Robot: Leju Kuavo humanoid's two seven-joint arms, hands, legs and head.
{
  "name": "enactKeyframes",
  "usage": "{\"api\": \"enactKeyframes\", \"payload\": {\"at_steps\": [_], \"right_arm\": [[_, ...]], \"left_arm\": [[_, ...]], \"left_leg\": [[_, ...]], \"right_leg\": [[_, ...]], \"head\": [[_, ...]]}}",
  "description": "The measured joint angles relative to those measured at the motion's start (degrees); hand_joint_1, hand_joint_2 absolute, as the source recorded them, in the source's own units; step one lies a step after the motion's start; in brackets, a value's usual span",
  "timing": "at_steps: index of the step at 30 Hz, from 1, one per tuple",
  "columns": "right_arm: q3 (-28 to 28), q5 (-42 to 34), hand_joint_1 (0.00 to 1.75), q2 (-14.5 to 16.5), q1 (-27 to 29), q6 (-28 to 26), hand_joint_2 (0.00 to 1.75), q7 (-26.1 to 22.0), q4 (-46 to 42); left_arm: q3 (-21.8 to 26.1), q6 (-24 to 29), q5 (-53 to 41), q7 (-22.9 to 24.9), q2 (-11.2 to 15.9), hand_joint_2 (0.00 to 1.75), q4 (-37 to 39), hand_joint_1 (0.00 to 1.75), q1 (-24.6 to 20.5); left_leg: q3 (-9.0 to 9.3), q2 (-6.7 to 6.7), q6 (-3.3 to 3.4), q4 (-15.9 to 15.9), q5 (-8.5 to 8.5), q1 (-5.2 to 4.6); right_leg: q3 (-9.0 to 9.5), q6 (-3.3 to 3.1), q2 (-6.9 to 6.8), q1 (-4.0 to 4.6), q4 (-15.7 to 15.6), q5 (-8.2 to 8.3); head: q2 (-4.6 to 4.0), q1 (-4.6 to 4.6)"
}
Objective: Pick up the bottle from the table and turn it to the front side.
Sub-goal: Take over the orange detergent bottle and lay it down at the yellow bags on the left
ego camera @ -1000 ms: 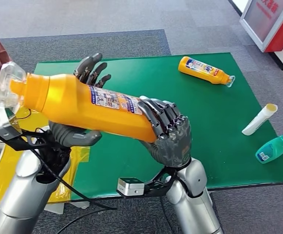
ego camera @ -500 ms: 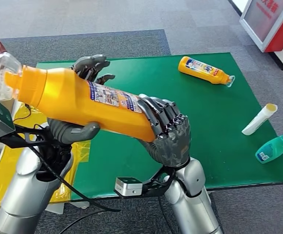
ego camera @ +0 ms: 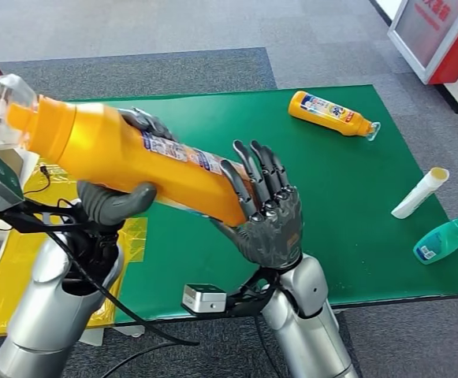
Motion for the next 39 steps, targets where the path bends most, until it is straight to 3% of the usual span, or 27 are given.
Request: {"api": "enactKeyframes", "payload": {"at_steps": [4,7,9,12,14,20,22,25,28,30,31,33,36,37,38,39], "right_arm": [[0.2,-8.4,0.0,-0.2,-0.2,0.0,1.75,4.5,2.2],[0.5,-22.1,0.0,-0.9,-0.1,0.2,1.75,10.4,4.2],[0.5,-29.9,0.0,-1.8,0.0,0.8,1.75,12.4,4.7],[0.1,-36.3,0.0,-3.4,0.1,1.3,1.75,13.0,4.5],[-0.6,-38.0,0.0,-4.2,0.3,1.6,1.75,13.2,3.8],[-3.7,-41.6,0.0,-5.9,1.2,2.8,1.75,13.3,-1.2],[-4.6,-43.3,0.0,-6.3,1.4,3.6,1.75,13.4,-2.8],[-5.9,-44.5,0.0,-6.8,1.9,4.2,1.75,13.4,-5.2],[-7.1,-44.6,0.0,-7.3,2.6,4.9,1.75,13.7,-8.0],[-8.0,-44.3,0.0,-7.6,3.1,5.9,1.75,14.1,-10.0],[-8.3,-44.1,0.0,-7.7,3.2,6.5,1.75,14.3,-10.9],[-8.9,-43.5,0.0,-7.8,3.2,8.3,1.75,14.6,-12.8],[-9.4,-42.6,0.0,-7.8,2.9,10.3,1.75,14.6,-15.3],[-9.5,-42.5,0.0,-7.9,2.6,10.8,1.75,14.5,-15.9],[-9.5,-42.5,0.0,-7.9,2.4,11.2,1.75,14.5,-16.4],[-9.5,-42.6,0.0,-7.9,2.1,11.5,1.75,14.4,-16.8]], "left_arm": [[1.4,5.5,-3.2,-2.1,-0.3,1.75,-1.1,1.75,2.7],[3.2,16.1,-14.4,-7.1,-0.3,1.75,-3.2,1.75,6.0],[4.7,26.9,-27.2,-11.1,-0.2,1.75,-4.7,1.75,8.2],[7.8,44.6,-56.4,-15.4,-1.1,1.75,-7.0,1.75,11.8],[10.4,49.8,-74.6,-17.3,-2.7,1.75,-8.5,1.75,14.1],[21.1,50.8,-105.2,-25.1,-10.7,1.75,-15.0,1.75,18.1],[23.7,50.9,-110.6,-24.2,-11.9,1.75,-17.1,1.75,18.7],[25.7,50.9,-117.6,-18.7,-11.7,1.75,-18.3,1.75,19.8],[30.3,50.5,-118.8,-21.8,-11.3,1.75,-16.8,1.75,21.1],[33.1,46.6,-118.8,-22.2,-7.4,1.75,-13.0,1.75,19.5],[32.9,42.1,-118.8,-19.3,-3.6,1.75,-10.0,1.75,17.5],[28.8,30.9,-118.7,-4.6,4.0,1.75,-3.2,1.75,12.8],[17.1,20.0,-116.4,23.9,8.1,1.75,8.8,1.75,9.4],[13.6,18.6,-115.3,29.5,8.8,1.75,13.0,1.75,8.8],[11.2,18.0,-114.3,31.8,9.5,1.75,17.1,1.75,8.1],[9.7,17.6,-113.4,31.2,10.0,1.75,21.2,1.75,7.1]], "left_leg": [[0.0,0.01,0.0,0.0,-0.01,0.0],[0.0,0.01,-0.01,0.0,-0.01,0.0],[-0.01,0.01,-0.01,0.0,-0.01,0.0],[-0.01,0.01,0.01,0.0,-0.03,0.0],[-0.01,-0.01,0.04,0.0,-0.05,-0.01],[-0.02,-0.02,0.08,0.0,-0.13,-0.06],[0.0,-0.02,0.07,0.0,-0.12,-0.05],[0.02,-0.02,0.05,0.0,-0.11,-0.04],[0.1,0.01,0.03,0.0,-0.11,-0.04],[0.13,0.02,-0.07,0.0,-0.03,0.0],[0.11,0.04,-0.17,0.0,0.0,0.04],[0.12,0.08,-0.32,-0.1,0.05,0.1],[0.15,0.13,-0.29,-0.2,0.1,0.07],[0.14,0.21,-0.28,-0.1,0.11,0.06],[0.13,0.31,-0.27,-0.1,0.11,0.06],[0.12,0.39,-0.27,-0.1,0.11,0.05]], "right_leg": [[0.0,0.0,0.01,0.0,0.0,0.0],[-0.02,-0.03,0.01,0.0,0.0,-0.03],[-0.02,-0.04,0.0,0.0,0.0,-0.04],[-0.02,-0.01,-0.01,0.0,0.0,-0.06],[0.0,0.06,-0.03,-0.03,0.0,-0.12],[0.0,0.09,-0.03,-0.11,0.0,-0.13],[0.0,0.07,-0.03,-0.11,0.0,-0.12],[0.01,0.06,-0.03,-0.08,0.0,-0.12],[-0.08,0.03,-0.01,-0.08,0.0,-0.14],[-0.4,-0.06,-0.02,-0.04,0.0,-0.13],[-0.54,-0.16,0.0,0.01,0.0,-0.08],[-0.46,-0.32,0.07,0.05,0.0,0.05],[-0.17,-0.31,0.16,0.02,0.1,0.16],[-0.19,-0.3,0.26,0.03,0.1,0.21],[-0.24,-0.28,0.38,0.01,0.1,0.27],[-0.26,-0.26,0.48,-0.01,0.1,0.31]], "head": [[0.0,-0.01],[0.0,0.0],[0.0,0.0],[0.0,0.0],[0.0,0.01],[0.0,0.02],[0.0,-0.01],[0.0,-0.01],[0.0,0.01],[0.0,0.03],[0.0,0.03],[0.0,-0.06],[0.0,-0.07],[0.0,-0.06],[0.0,-0.05],[0.0,-0.08]]}}
